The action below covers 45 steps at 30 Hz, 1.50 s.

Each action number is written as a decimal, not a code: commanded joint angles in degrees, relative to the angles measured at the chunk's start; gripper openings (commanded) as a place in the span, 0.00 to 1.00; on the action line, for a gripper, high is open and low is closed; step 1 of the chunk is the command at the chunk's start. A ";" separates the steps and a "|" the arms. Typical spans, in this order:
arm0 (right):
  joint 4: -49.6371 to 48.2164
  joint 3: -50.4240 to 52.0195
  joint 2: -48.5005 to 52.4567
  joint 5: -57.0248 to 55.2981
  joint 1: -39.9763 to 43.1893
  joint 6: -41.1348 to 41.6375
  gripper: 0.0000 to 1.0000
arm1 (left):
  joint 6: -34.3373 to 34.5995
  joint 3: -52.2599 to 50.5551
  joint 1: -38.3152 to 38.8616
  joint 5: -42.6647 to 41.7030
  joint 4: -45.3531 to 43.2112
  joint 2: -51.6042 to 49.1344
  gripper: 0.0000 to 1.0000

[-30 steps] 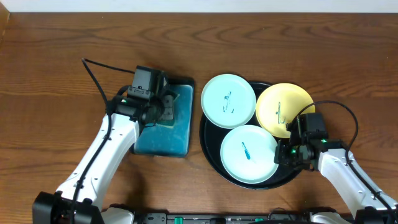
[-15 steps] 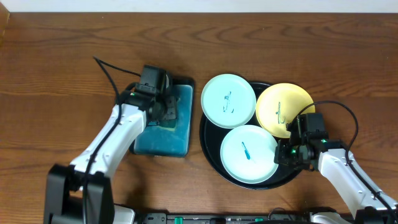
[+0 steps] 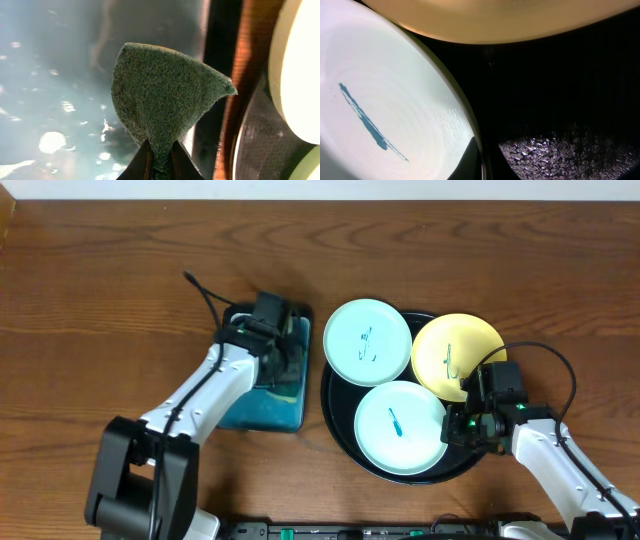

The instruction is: Clean dirty plates on tray and stack at the side

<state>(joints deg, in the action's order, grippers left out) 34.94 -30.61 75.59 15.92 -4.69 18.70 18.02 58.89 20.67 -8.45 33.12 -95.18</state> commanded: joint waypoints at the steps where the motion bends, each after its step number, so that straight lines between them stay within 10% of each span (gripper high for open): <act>1: -0.26 0.09 0.17 0.22 -0.68 1.01 0.01 | 0.33 0.17 1.40 0.48 -0.04 -1.77 0.07; 28: -0.28 0.09 0.17 0.22 -0.68 1.01 0.01 | 5.07 0.31 -2.23 -5.20 -1.14 6.86 0.07; 45: -0.26 0.09 0.17 0.22 -0.68 1.01 0.01 | -6.03 0.31 -21.79 -51.30 -5.68 7.39 0.07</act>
<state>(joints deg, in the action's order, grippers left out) 34.89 -30.59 75.59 15.97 -4.69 18.72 17.41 58.89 2.00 -46.37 27.81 -87.88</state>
